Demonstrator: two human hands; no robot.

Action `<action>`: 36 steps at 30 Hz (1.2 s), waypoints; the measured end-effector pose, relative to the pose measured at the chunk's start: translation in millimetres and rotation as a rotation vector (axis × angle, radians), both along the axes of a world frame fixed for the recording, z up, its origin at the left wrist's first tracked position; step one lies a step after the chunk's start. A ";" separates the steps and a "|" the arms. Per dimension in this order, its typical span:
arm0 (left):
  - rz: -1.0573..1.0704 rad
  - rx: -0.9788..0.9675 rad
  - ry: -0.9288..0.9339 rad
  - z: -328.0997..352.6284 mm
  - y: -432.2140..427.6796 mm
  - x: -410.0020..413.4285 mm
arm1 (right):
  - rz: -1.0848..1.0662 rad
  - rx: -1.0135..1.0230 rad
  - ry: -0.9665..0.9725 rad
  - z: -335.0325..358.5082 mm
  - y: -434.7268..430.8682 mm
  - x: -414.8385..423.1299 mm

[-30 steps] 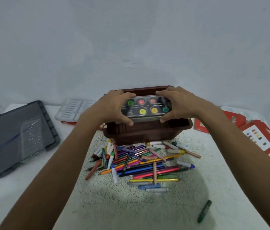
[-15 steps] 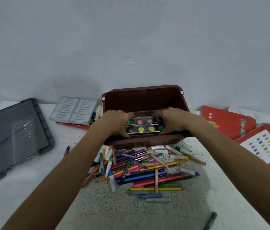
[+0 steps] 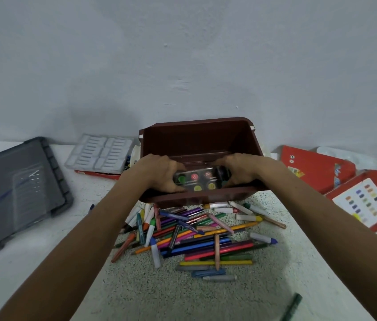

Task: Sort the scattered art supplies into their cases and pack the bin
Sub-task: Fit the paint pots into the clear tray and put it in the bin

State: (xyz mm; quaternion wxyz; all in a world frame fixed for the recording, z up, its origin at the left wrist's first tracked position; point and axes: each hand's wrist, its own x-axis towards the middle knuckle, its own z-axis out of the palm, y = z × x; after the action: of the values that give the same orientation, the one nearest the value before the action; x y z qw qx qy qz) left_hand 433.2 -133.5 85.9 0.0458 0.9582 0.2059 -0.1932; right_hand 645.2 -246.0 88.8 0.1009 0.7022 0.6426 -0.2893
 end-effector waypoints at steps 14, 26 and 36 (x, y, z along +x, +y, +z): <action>0.058 0.037 -0.172 -9.4 16.9 1.3 | -0.025 0.424 -0.199 -15.3 -24.5 -5.2; 0.059 -0.008 -0.202 -1.4 34.4 18.6 | 0.011 0.471 -0.240 -10.3 -12.9 0.9; 0.050 -0.012 -0.208 -0.7 35.5 20.1 | 0.027 0.459 -0.274 -7.9 -11.4 -1.4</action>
State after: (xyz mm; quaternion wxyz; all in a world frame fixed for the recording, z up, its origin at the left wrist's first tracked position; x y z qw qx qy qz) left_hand 453.3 -98.0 85.2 0.0775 0.9673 0.2229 -0.0928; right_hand 643.8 -257.5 80.9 0.0287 0.7307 0.6811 -0.0368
